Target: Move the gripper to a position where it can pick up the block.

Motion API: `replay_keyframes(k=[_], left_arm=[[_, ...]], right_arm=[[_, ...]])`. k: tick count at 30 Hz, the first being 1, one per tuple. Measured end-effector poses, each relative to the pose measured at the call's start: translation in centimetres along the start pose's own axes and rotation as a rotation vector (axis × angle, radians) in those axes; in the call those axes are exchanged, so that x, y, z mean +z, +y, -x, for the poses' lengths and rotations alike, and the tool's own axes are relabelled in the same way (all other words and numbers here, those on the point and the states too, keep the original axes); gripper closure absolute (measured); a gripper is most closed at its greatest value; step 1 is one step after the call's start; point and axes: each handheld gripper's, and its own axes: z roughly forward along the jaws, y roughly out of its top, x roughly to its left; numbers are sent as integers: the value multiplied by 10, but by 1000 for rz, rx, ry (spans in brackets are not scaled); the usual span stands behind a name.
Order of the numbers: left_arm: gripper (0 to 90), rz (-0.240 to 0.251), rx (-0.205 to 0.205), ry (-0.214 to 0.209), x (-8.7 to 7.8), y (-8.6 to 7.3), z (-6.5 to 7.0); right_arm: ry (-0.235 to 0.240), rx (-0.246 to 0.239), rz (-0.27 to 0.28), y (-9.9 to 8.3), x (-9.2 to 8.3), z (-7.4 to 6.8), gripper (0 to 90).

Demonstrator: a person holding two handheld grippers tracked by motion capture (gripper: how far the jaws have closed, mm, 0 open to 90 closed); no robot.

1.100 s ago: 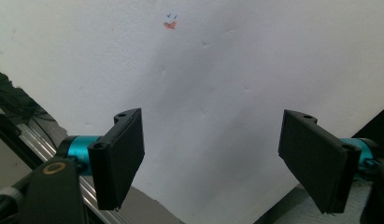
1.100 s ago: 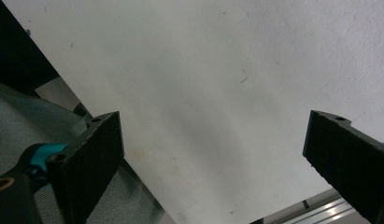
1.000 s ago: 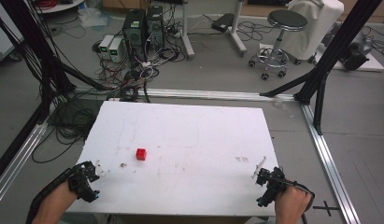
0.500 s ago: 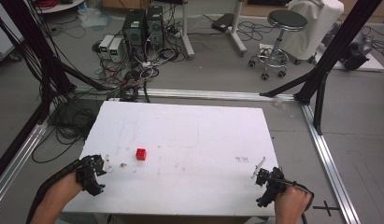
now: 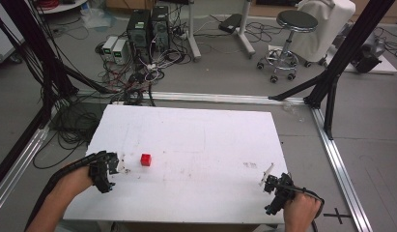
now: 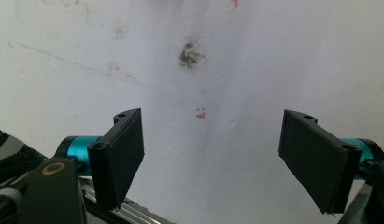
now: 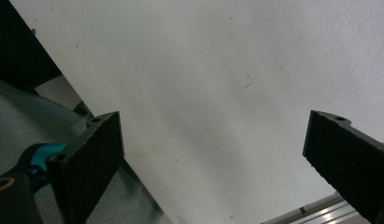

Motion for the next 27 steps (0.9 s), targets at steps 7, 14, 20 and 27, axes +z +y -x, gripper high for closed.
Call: replay_keyframes(k=[7,14,20,27], left_arm=[[226,-4,53,-10,-2,14,-12],[225,2,110,-14,-4,32,-21],[225,16,161,-14,-2,46,-28],[225,23,215,-55,3,60,-38]], right_arm=[[3,1,1,-1,1,1,44],[5,-4,2,-1,2,1,44],[4,-4,3,-2,2,1,44],[7,3,3,-3,2,1,44]])
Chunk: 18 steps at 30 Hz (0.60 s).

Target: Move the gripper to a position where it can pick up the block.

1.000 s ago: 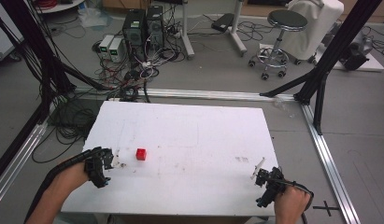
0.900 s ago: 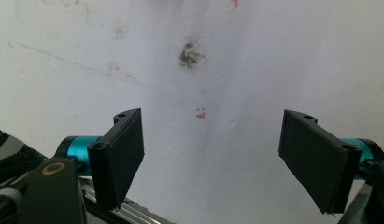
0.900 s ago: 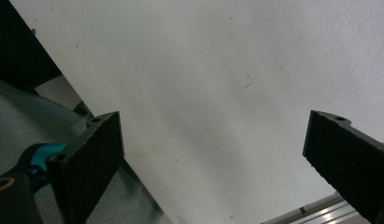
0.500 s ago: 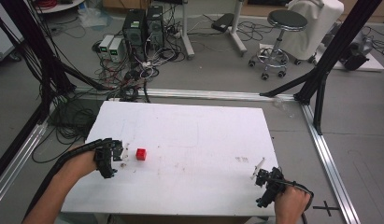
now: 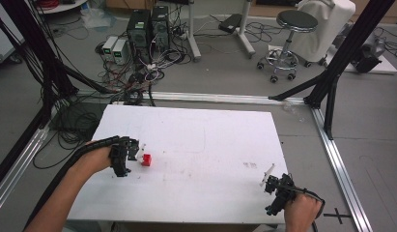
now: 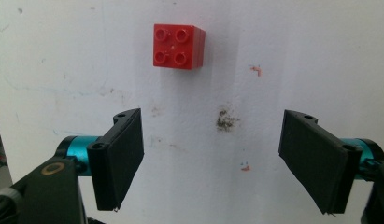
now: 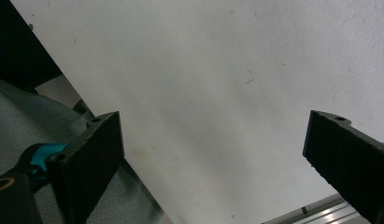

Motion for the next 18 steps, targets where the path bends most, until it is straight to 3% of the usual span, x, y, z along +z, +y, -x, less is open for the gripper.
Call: replay_keyframes(k=[10,18], left_arm=[[225,3,13,-75,11,8,-16],[225,2,31,-88,17,16,-25]], right_arm=[[2,0,-3,-1,0,0,44],[2,-3,-3,-1,1,0,44]])
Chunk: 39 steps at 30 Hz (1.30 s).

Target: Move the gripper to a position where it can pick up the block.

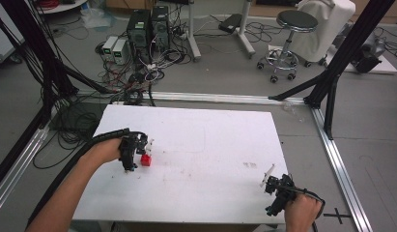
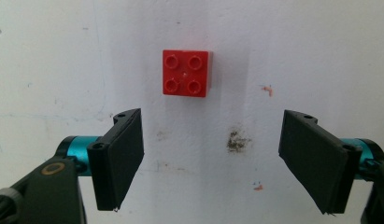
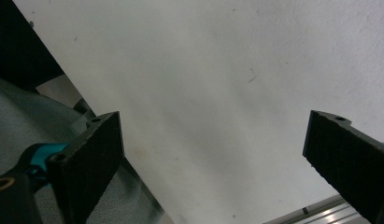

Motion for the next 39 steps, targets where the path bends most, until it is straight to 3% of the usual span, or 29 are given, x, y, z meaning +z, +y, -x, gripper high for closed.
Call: replay_keyframes(k=[17,29,39], left_arm=[[224,1,30,-37,12,12,-12],[226,-10,46,-87,31,14,-22],[229,-23,33,-127,46,11,-31]], right_arm=[[5,7,1,-5,0,-3,44],[4,4,0,-6,1,-3,44],[5,2,-1,-6,2,-3,44]])
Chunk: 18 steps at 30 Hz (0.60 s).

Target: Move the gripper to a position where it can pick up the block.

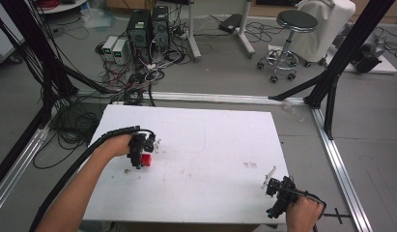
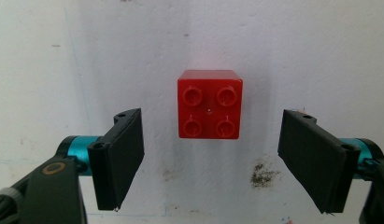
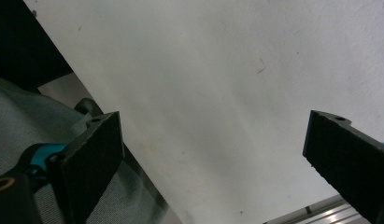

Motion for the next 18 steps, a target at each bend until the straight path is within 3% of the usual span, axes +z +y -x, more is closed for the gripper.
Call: replay_keyframes(k=[7,18], left_arm=[[231,0,28,-12,9,3,-1],[232,-21,33,-26,21,8,0]], right_arm=[[1,2,-4,1,1,0,44],[6,0,-3,0,1,1,44]])
